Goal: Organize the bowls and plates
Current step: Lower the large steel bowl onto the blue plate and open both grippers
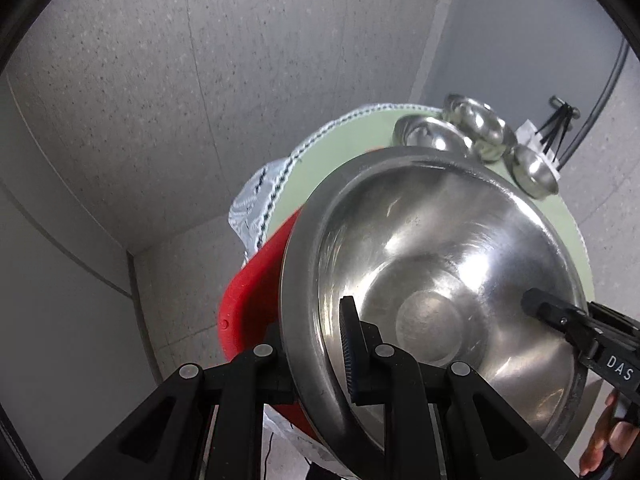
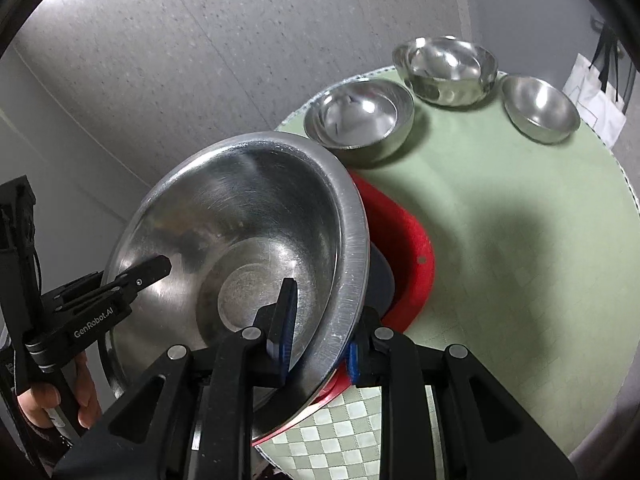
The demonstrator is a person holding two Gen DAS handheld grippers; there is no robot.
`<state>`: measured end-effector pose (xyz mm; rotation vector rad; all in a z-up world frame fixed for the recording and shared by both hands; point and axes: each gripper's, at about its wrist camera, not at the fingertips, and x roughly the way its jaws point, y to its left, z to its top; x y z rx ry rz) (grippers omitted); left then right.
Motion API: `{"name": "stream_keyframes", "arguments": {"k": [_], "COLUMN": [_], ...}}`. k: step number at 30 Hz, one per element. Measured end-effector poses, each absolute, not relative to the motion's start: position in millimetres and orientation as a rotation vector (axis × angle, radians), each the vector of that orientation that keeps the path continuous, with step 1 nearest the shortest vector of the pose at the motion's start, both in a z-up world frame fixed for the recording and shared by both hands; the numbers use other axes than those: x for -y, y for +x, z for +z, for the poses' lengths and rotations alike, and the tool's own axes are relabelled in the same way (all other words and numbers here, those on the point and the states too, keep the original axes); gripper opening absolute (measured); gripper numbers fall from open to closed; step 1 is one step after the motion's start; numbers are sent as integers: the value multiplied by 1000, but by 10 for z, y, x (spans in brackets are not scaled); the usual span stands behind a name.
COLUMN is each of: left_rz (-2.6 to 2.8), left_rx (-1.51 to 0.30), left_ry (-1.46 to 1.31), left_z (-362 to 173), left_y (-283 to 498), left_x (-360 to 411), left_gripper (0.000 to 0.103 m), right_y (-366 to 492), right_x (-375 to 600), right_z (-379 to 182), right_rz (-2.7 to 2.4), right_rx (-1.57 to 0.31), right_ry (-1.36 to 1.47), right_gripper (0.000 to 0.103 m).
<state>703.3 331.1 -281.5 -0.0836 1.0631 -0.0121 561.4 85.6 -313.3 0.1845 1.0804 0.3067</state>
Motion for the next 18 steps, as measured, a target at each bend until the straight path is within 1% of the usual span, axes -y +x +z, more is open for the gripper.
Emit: {"name": "stream_keyframes", "arguments": {"k": [3, 16, 18], "left_rz": [-12, -13, -9], "left_rx": [-1080, -1113, -1108], "left_ry": [-83, -67, -59], "left_z": [-2885, -3138, -3131], "left_y": [7218, 7208, 7209], "left_x": [-3289, -3233, -3208], "left_gripper": [13, 14, 16], "right_y": [5655, 5696, 5700], "right_x": [-890, -998, -1016], "right_z": [-3169, -3367, -3369], "right_rz": [285, 243, 243], "right_rx": [-1088, -1126, -1129], "right_ry": [164, 128, 122], "right_gripper": [21, 24, 25]}}
